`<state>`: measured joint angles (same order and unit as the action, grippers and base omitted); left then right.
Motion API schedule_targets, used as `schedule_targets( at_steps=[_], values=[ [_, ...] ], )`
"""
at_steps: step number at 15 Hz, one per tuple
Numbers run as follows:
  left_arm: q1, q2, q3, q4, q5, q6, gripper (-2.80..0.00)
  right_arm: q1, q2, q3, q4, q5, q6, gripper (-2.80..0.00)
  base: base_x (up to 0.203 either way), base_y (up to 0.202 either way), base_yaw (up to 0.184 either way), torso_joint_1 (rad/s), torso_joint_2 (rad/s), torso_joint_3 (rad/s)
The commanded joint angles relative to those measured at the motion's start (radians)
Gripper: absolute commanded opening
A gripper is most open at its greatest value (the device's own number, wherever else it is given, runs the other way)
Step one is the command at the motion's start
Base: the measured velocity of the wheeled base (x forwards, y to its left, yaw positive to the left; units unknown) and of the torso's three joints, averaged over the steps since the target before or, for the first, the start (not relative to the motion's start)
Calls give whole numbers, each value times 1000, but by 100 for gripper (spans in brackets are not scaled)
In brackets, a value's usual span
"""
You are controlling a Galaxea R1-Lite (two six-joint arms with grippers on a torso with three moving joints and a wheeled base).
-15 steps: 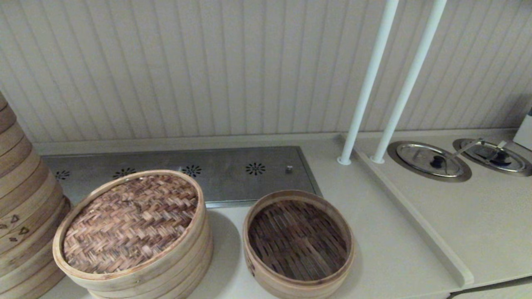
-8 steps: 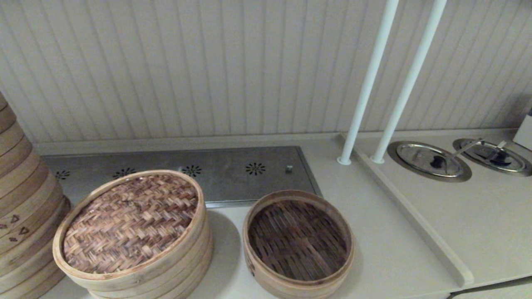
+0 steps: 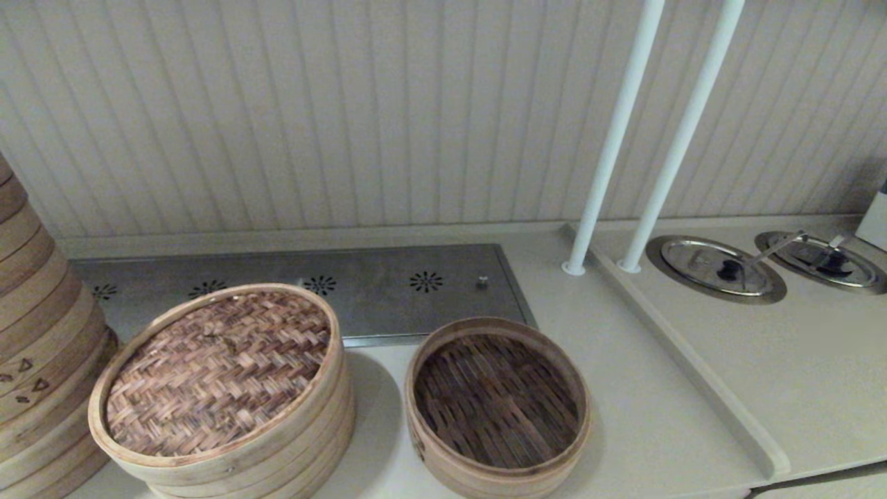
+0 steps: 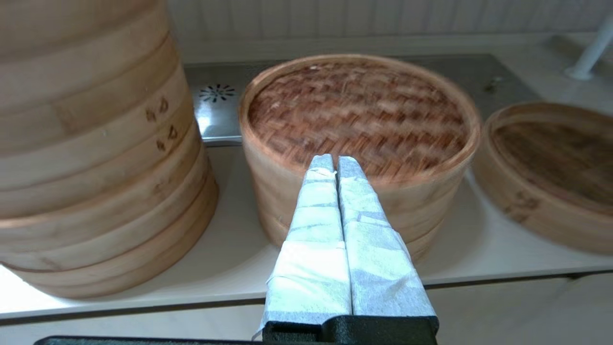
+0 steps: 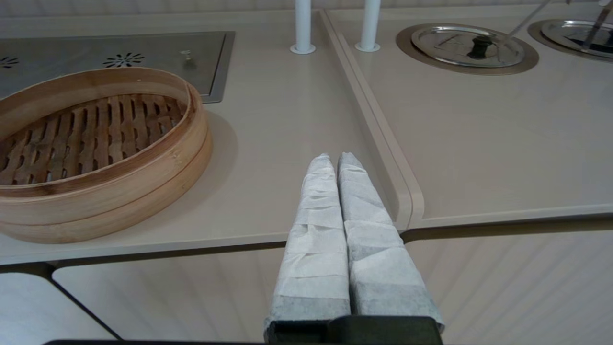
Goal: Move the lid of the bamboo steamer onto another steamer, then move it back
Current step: Pick up the steamer
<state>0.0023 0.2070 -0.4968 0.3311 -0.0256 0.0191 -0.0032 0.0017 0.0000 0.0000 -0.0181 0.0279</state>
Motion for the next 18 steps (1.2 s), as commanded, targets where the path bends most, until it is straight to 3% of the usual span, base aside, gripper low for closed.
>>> schedule_targets(
  at_steps=[1, 4, 6, 7, 9, 12, 14, 16, 17, 18],
  values=[
    [3, 264, -127, 60, -1, -22, -280, 0, 0, 3, 0, 0, 0, -280, 0, 0, 0, 0, 0, 0],
    [3, 534, -318, 233, -5, -91, -280, 0, 0, 3, 0, 0, 1, -280, 0, 0, 0, 0, 0, 0],
    [-17, 697, -457, 374, -9, -181, -280, 0, 0, 3, 0, 0, 1, -280, 0, 0, 0, 0, 0, 0],
    [-58, 775, -521, 437, -7, -260, -280, 0, 1, 3, 0, 0, 1, -280, 0, 0, 0, 0, 0, 0],
    [-217, 894, -593, 527, 14, -410, -280, 0, 0, 3, 0, 0, 1, -280, 0, 0, 0, 0, 0, 0],
    [-441, 1060, -638, 570, 123, -658, -280, 0, 0, 3, 0, 0, 1, -280, 0, 0, 0, 0, 0, 0],
    [-500, 1147, -704, 575, 185, -803, -280, 0, 0, 3, 0, 0, 1, -280, 0, 0, 0, 0, 0, 0],
    [-508, 1185, -732, 576, 205, -838, -280, 0, 0, 3, 0, 0, 1, -280, 0, 0, 0, 0, 0, 0],
    [-509, 1200, -736, 574, 215, -845, 0, 0, 0, 3, 0, 0, 1, -280, 0, 0, 0, 0, 0, 0],
    [-507, 1216, -740, 570, 231, -852, 0, 0, 0, 3, 0, 0, 1, -280, 0, 0, 0, 0, 0, 0]
  ],
)
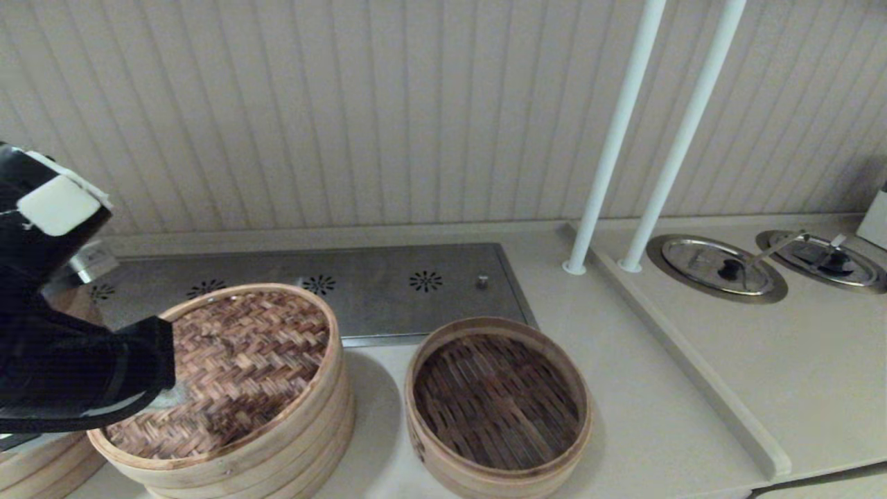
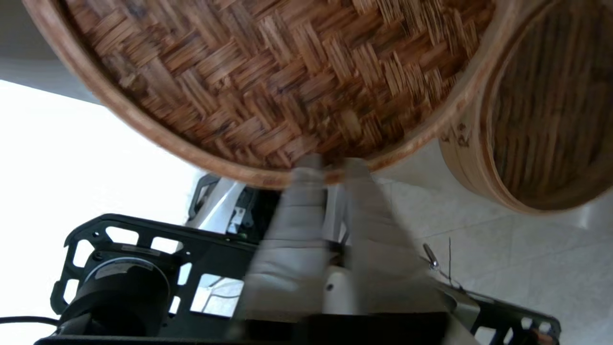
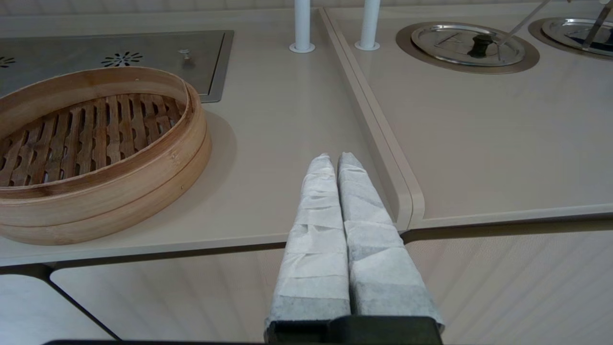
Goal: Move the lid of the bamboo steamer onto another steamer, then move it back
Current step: Pick up the steamer
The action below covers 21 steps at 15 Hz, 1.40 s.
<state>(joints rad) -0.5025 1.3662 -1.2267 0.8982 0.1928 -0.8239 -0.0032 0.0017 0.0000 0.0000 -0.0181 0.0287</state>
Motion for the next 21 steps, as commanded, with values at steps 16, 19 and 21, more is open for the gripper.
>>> schedule_targets(
  at_steps=[16, 19, 21],
  values=[
    [100, 256, -142, -39, 101, -16, 0, 0, 1, 3, 0, 0, 0, -280, 0, 0, 0, 0, 0, 0],
    [117, 271, -138, -40, 100, 33, 0, 0, 1, 2, 0, 0, 0, -280, 0, 0, 0, 0, 0, 0],
    [134, 280, -142, -58, 99, 72, 0, 0, 1, 3, 0, 0, 0, -280, 0, 0, 0, 0, 0, 0]
  ],
)
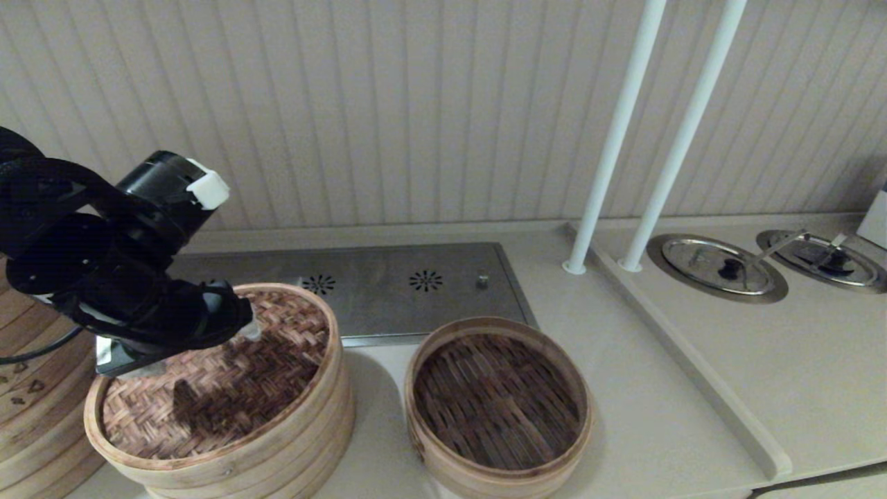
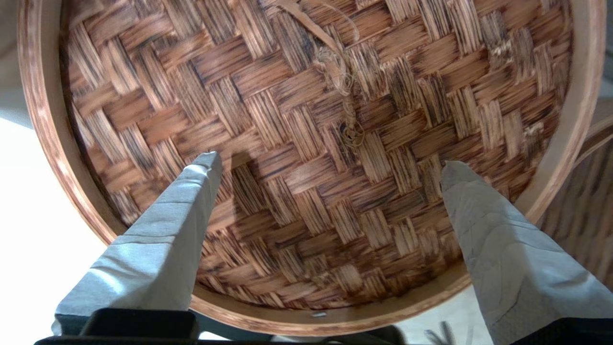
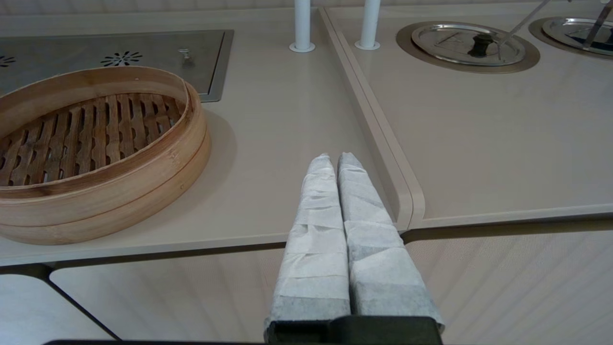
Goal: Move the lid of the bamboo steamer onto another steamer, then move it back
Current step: Pick up the steamer
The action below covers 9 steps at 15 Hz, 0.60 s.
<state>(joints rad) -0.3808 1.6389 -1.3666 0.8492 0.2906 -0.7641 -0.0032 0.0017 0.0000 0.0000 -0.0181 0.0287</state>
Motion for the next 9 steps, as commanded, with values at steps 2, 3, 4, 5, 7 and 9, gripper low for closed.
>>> schedule_targets(
  at_steps=[2, 3, 4, 5, 7, 9],
  values=[
    [24, 28, 4, -49, 1, 23, 0, 0, 1, 3, 0, 0, 0, -280, 0, 0, 0, 0, 0, 0],
    [33, 41, 0, -55, 1, 26, 0, 0, 1, 3, 0, 1, 0, -280, 0, 0, 0, 0, 0, 0],
    [37, 51, -5, -57, -1, 29, 0, 0, 1, 2, 0, 1, 0, -280, 0, 0, 0, 0, 0, 0],
    [42, 61, -6, -68, -1, 41, 0, 0, 1, 3, 0, 1, 0, -280, 0, 0, 0, 0, 0, 0],
    [53, 71, -5, -94, -1, 77, 0, 0, 1, 3, 0, 1, 0, -280, 0, 0, 0, 0, 0, 0],
    [58, 82, -5, -127, -1, 114, 0, 0, 1, 3, 0, 1, 0, -280, 0, 0, 0, 0, 0, 0]
  ],
)
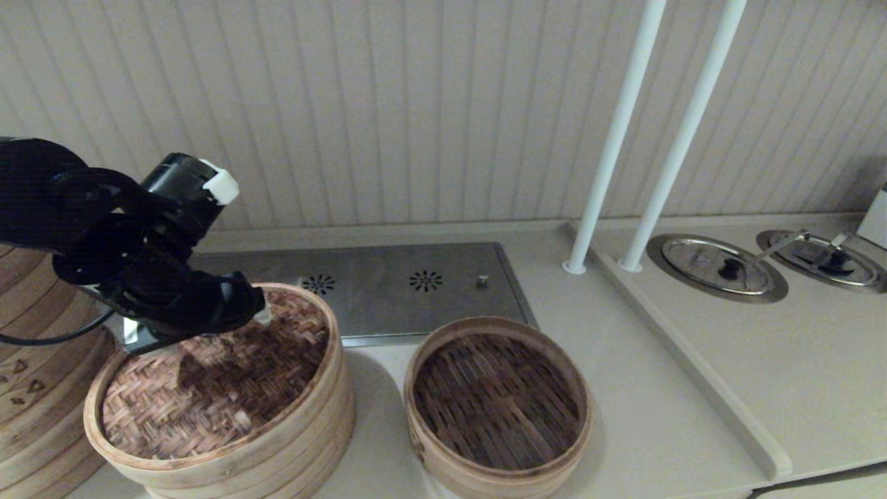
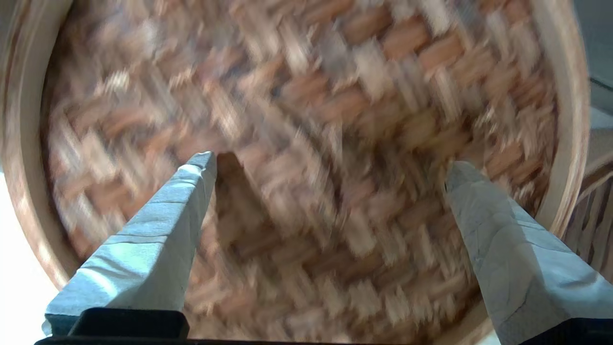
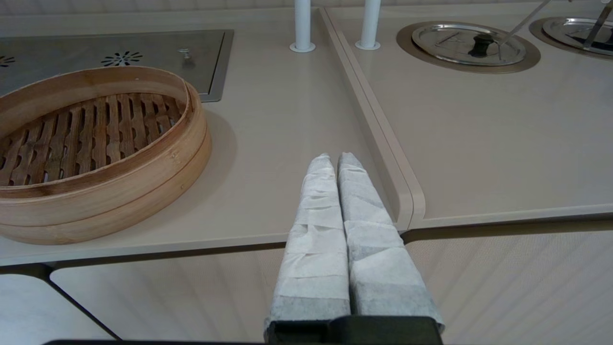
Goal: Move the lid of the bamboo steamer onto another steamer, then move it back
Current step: Pick up the steamer
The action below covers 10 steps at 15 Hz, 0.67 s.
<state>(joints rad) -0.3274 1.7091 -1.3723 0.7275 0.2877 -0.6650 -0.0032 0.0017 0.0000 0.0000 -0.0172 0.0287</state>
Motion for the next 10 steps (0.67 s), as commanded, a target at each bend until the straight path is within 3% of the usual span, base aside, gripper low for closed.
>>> schedule_targets(
  at_steps=[1, 8, 9, 10],
  values=[
    [7, 13, 0, -14, 1, 30, 0, 0, 1, 3, 0, 0, 0, -280, 0, 0, 0, 0, 0, 0],
    [5, -2, 4, -16, -5, 56, 0, 0, 1, 3, 0, 0, 0, -280, 0, 0, 0, 0, 0, 0],
    [5, 0, 5, -16, -4, 56, -280, 0, 1, 3, 0, 0, 0, -280, 0, 0, 0, 0, 0, 0],
    [5, -2, 7, -16, -4, 56, -280, 0, 1, 2, 0, 0, 2, -280, 0, 0, 0, 0, 0, 0]
  ],
)
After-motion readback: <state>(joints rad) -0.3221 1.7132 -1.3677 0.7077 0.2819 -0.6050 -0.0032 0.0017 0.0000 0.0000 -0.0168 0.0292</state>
